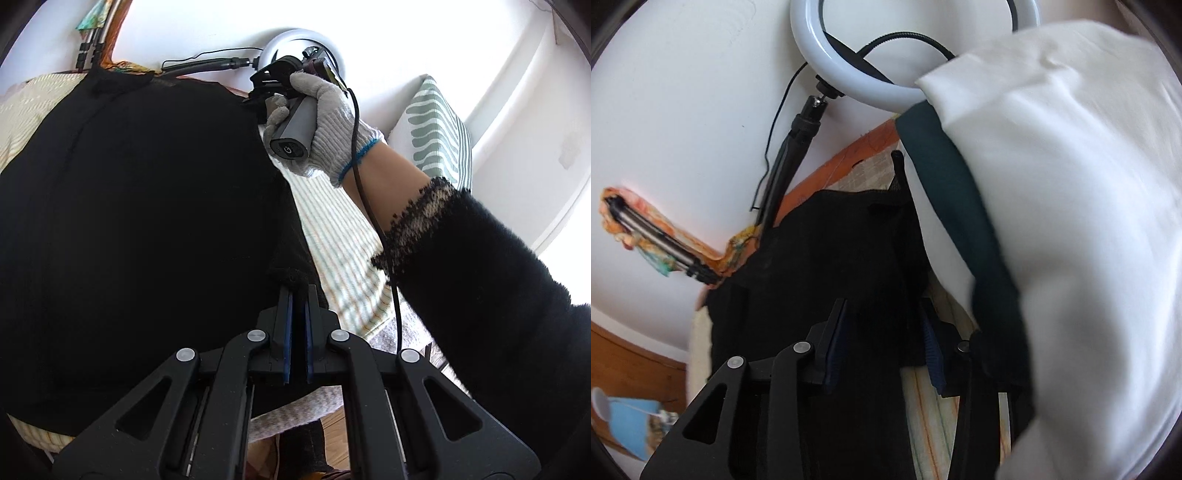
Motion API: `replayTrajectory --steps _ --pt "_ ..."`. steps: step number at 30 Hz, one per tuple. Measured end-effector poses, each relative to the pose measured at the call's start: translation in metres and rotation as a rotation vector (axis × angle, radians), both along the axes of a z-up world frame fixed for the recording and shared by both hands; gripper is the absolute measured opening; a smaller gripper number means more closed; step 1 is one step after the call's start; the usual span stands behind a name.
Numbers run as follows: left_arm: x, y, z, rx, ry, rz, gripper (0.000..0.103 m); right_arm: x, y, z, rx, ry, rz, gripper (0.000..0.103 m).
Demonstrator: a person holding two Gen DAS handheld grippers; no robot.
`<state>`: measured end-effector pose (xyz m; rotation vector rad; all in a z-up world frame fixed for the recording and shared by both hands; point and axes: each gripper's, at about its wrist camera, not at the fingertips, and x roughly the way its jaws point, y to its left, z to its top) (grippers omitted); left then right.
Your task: Fold small clothes
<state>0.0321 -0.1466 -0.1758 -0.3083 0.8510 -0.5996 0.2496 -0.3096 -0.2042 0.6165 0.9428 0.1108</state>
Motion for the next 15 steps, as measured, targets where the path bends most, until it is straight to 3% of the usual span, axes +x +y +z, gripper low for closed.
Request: replayTrajectory --steps 3,7,11,15 --pt "0.003 0.008 -0.003 -0.029 0.019 0.016 0.003 0.008 0.002 0.0 -0.046 0.005 -0.02 0.011" --pt "0.004 0.017 -0.005 -0.067 0.042 0.033 0.003 0.004 0.012 0.012 -0.123 -0.034 0.043 0.003" --pt "0.0 0.021 -0.004 -0.079 0.041 0.044 0.003 -0.001 0.034 0.033 -0.142 -0.09 0.121 0.002" --pt "-0.005 0.03 -0.001 -0.087 0.043 0.067 0.003 0.0 0.081 0.06 -0.389 -0.152 0.25 0.002"
